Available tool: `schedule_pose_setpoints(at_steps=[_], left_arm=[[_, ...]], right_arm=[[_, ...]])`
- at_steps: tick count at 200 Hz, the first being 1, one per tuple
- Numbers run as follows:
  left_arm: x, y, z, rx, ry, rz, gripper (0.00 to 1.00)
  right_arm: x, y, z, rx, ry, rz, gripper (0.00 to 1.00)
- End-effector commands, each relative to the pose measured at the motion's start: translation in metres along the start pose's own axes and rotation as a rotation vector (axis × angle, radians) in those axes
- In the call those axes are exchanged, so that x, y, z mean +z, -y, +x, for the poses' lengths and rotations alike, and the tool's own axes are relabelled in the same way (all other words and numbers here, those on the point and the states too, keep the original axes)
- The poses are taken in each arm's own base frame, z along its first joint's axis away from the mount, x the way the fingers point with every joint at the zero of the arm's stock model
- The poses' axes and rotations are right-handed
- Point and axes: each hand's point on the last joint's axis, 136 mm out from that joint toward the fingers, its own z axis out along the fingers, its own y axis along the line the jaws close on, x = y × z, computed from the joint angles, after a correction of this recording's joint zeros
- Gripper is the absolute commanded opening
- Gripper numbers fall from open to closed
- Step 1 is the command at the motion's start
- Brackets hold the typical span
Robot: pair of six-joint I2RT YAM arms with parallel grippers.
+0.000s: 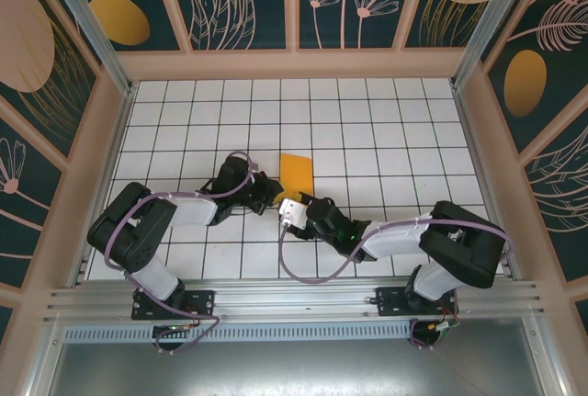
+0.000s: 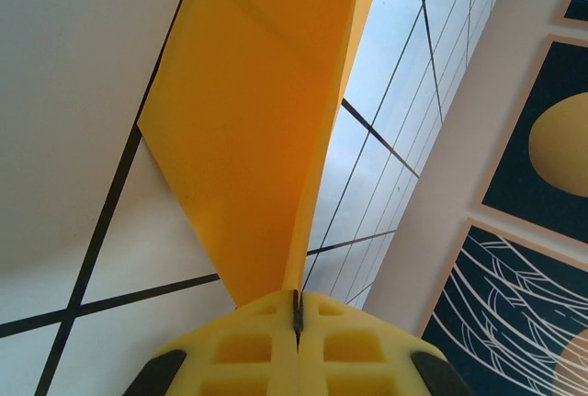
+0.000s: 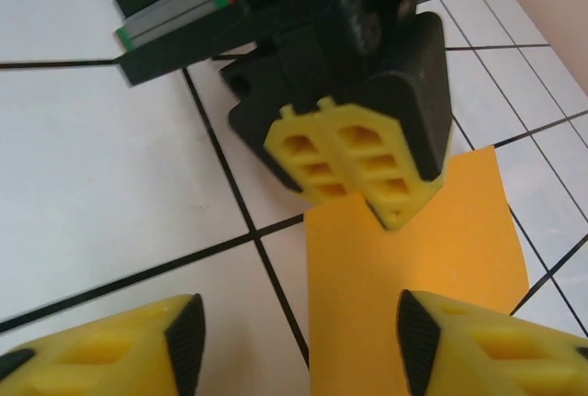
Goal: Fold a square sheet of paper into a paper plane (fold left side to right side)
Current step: Third fold the triangle at the center of the table.
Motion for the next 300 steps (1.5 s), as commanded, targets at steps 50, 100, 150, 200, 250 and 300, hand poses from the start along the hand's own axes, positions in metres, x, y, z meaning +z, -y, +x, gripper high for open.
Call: schedule_pose_setpoints(at_steps=[50,100,150,200,250,300], left_arm=[[0.002,0.003,0.003,-0.010,-0.012,0.002,0.00],[0.001,0.001,0.003,-0.005,-0.012,-0.003,0.00],[-0.005,-0.016,0.000,0.025,0.029,-0.073,0.16],[-0.006,-0.016,0.003,0.043,0.010,-0.075,0.28],[-0.048,-0.008,-0.026,0.146,0.122,-0.158,0.56],[-0.032,0.046,-0.052,0.378,0.076,-0.146,0.36]], right_arm=[[0.006,0.007,-0.018,0.024,0.040,0.030,0.32],[0.007,0.008,-0.014,0.055,0.020,0.024,0.03],[0.008,0.005,-0.010,0.106,0.001,-0.030,0.00],[0.004,0.007,-0.007,0.164,0.011,-0.058,0.00],[0.003,0.007,0.001,0.199,0.003,-0.082,0.00],[0.004,0.006,0.004,0.278,-0.005,-0.123,0.00]])
